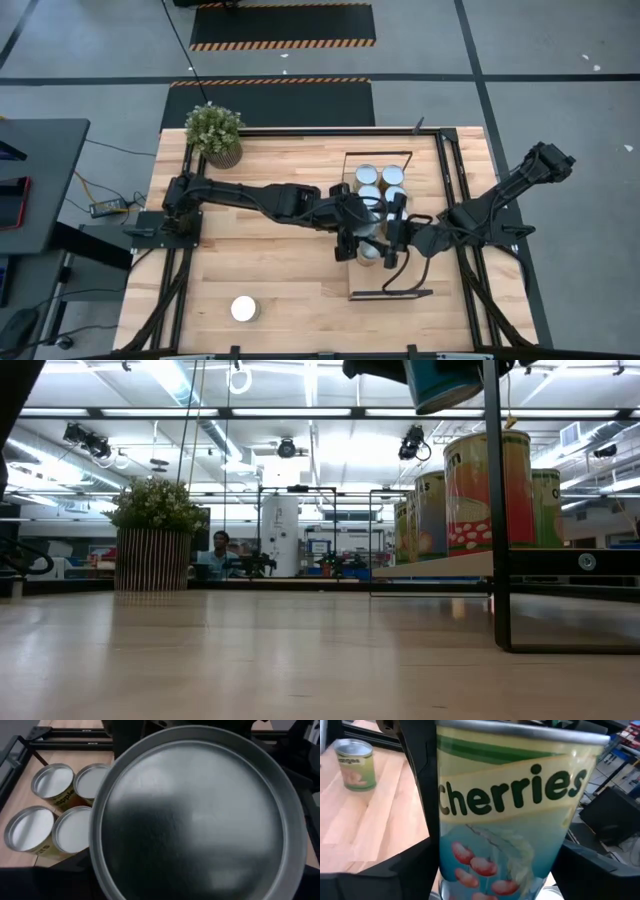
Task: Pick and place cans onto a shelf
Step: Put the canned cherries on the shelf
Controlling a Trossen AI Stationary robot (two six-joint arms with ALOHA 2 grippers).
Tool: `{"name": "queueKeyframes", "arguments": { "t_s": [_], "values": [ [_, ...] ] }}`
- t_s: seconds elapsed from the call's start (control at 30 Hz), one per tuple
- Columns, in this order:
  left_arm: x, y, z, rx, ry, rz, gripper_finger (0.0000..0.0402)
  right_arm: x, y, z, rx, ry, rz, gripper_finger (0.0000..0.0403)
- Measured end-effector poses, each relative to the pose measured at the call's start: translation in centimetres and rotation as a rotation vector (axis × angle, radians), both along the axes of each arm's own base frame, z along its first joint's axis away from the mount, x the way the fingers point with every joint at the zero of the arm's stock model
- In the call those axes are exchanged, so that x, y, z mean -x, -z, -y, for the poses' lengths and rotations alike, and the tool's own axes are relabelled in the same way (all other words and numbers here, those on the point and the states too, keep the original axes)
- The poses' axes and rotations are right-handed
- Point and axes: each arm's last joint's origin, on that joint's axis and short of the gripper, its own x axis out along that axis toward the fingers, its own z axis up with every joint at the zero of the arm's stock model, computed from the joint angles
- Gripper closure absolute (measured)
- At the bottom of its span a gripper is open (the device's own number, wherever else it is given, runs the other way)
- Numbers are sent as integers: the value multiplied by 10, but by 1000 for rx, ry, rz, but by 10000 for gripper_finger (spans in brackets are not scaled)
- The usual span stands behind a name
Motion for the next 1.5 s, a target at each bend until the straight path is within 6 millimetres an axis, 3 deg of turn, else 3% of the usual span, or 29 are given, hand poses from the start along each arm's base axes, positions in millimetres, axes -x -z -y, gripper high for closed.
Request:
{"name": "queueKeyframes", "arguments": {
  "t_s": [0.2,0.6,1.33,1.4,1.5],
  "values": [
    [0,0,-1,-34,28,0,89,1,-1,3,16,15,-5,88],
    [-4,-2,-10,-27,98,16,87,17,-7,7,-19,23,-26,85],
    [-5,-6,-20,-55,104,49,85,17,-7,7,-42,31,-11,84],
    [-5,-6,-21,-50,108,47,79,17,-7,7,-46,30,-11,84],
    [-5,-8,-20,-64,127,54,29,18,-5,6,-50,15,-31,84]
  ]
}}
